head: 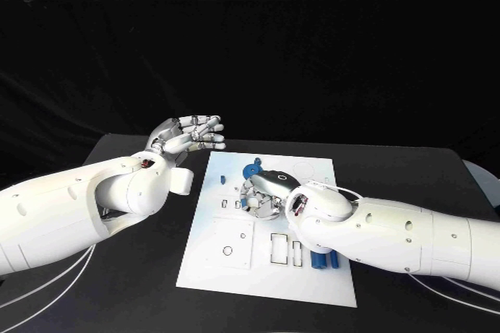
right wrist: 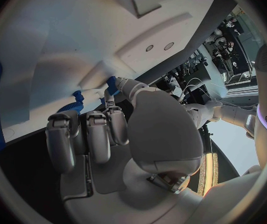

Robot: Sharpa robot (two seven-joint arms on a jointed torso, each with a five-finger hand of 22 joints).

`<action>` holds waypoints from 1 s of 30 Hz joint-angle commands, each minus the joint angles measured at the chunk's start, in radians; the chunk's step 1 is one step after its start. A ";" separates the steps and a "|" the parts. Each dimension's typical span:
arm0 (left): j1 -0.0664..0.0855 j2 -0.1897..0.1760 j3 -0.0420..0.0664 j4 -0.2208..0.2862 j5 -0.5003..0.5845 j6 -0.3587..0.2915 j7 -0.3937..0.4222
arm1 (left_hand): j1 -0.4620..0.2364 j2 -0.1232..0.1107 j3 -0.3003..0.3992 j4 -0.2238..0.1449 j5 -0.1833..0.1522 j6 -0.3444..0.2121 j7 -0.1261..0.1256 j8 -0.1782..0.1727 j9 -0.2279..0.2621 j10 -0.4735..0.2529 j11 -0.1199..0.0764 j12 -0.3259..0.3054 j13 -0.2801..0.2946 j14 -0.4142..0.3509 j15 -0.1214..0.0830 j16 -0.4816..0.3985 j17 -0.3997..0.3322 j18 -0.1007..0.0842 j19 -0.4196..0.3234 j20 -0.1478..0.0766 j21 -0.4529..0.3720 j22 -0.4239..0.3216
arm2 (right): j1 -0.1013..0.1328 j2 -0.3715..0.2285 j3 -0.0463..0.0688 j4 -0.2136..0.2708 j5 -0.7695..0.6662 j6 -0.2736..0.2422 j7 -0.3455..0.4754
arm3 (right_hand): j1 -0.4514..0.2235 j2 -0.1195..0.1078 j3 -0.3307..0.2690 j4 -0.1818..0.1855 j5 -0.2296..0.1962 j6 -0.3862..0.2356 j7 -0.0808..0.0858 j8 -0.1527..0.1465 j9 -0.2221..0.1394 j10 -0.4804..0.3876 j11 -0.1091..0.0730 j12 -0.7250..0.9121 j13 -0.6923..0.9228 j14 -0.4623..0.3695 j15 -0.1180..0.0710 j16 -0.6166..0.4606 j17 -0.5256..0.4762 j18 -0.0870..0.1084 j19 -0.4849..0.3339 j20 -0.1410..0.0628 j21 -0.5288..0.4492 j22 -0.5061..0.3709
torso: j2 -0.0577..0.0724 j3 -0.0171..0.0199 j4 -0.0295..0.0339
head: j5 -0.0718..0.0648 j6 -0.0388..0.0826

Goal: Assemble the parts on the task board

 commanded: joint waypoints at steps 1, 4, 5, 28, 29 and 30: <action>0.001 0.000 0.001 0.001 -0.006 0.018 0.005 | 0.007 -0.002 0.006 -0.001 -0.003 -0.004 0.016 -0.006 -0.001 0.005 0.003 -0.003 -0.001 -0.006 0.001 -0.002 0.001 0.011 -0.008 0.002 0.006 0.001 | -0.003 -0.001 -0.003 -0.004 -0.026 0.027 -0.018 | -0.008 -0.002 -0.002 0.002 -0.006 0.020 -0.018 0.050 0.040 0.000 -0.005 -0.006 0.072 0.090 -0.005 -0.003 0.198 -0.014 0.105 -0.006 0.005 0.263 | 0.000 -0.0001 -0.0008 | 0.000 0.001; 0.001 0.000 0.001 0.001 -0.006 0.018 0.005 | 0.007 -0.002 0.006 -0.001 -0.003 -0.004 0.016 -0.006 -0.001 0.005 0.003 -0.003 -0.001 -0.006 0.001 -0.002 0.001 0.011 -0.008 0.002 0.006 0.001 | -0.003 -0.002 -0.003 -0.004 -0.029 0.032 -0.020 | -0.009 -0.003 -0.002 0.003 -0.007 0.020 -0.018 0.050 0.040 0.000 -0.005 -0.006 0.072 0.090 -0.005 -0.003 0.198 -0.014 0.105 -0.006 0.005 0.263 | 0.000 0.0000 -0.0003 | -0.001 0.001; 0.001 -0.001 0.001 0.001 -0.006 0.018 0.005 | 0.007 -0.002 0.006 -0.001 -0.003 -0.004 0.016 -0.006 -0.001 0.005 0.003 -0.003 -0.001 -0.006 0.001 -0.002 0.001 0.011 -0.008 0.002 0.006 0.001 | -0.003 -0.002 -0.003 -0.003 -0.029 0.034 -0.021 | -0.010 -0.004 -0.002 0.003 -0.007 0.020 -0.018 0.050 0.040 0.000 -0.005 -0.007 0.071 0.090 -0.005 -0.003 0.198 -0.014 0.105 -0.006 0.005 0.263 | 0.000 0.0002 -0.0004 | -0.001 0.001; 0.001 -0.003 0.000 0.001 -0.006 0.018 0.004 | 0.006 -0.002 0.007 -0.001 -0.004 -0.005 0.016 -0.007 -0.001 0.005 0.003 -0.005 -0.001 -0.008 0.001 -0.003 0.003 0.011 -0.010 0.002 0.008 0.002 | -0.003 0.002 -0.004 -0.003 -0.045 0.010 -0.041 | -0.069 -0.054 -0.031 0.028 -0.022 -0.006 -0.007 0.042 0.034 -0.024 0.004 -0.032 0.047 0.089 0.001 -0.006 0.191 -0.014 0.105 -0.002 0.005 0.263 | 0.000 0.0005 -0.0004 | -0.004 0.003; 0.001 -0.003 0.000 0.001 -0.006 0.018 0.004 | 0.006 -0.002 0.007 -0.001 -0.004 -0.005 0.016 -0.007 -0.001 0.005 0.003 -0.005 -0.001 -0.008 0.001 -0.003 0.003 0.011 -0.010 0.002 0.008 0.002 | -0.003 0.002 -0.004 -0.003 -0.045 0.009 -0.041 | -0.070 -0.055 -0.031 0.028 -0.022 -0.010 -0.006 0.039 0.033 -0.026 0.005 -0.035 0.045 0.089 0.002 -0.005 0.193 -0.014 0.105 -0.001 0.005 0.263 | 0.000 0.0005 -0.0005 | -0.004 0.003; 0.001 -0.003 0.000 0.001 -0.006 0.018 0.004 | 0.006 -0.002 0.007 -0.001 -0.004 -0.005 0.016 -0.007 -0.001 0.005 0.003 -0.005 -0.001 -0.008 0.001 -0.003 0.003 0.011 -0.010 0.002 0.008 0.002 | -0.003 0.003 -0.004 -0.003 -0.045 0.008 -0.041 | -0.070 -0.056 -0.031 0.028 -0.021 -0.012 -0.005 0.038 0.032 -0.027 0.006 -0.036 0.043 0.089 0.002 -0.005 0.193 -0.014 0.105 -0.001 0.005 0.263 | 0.000 0.0005 -0.0005 | -0.004 0.003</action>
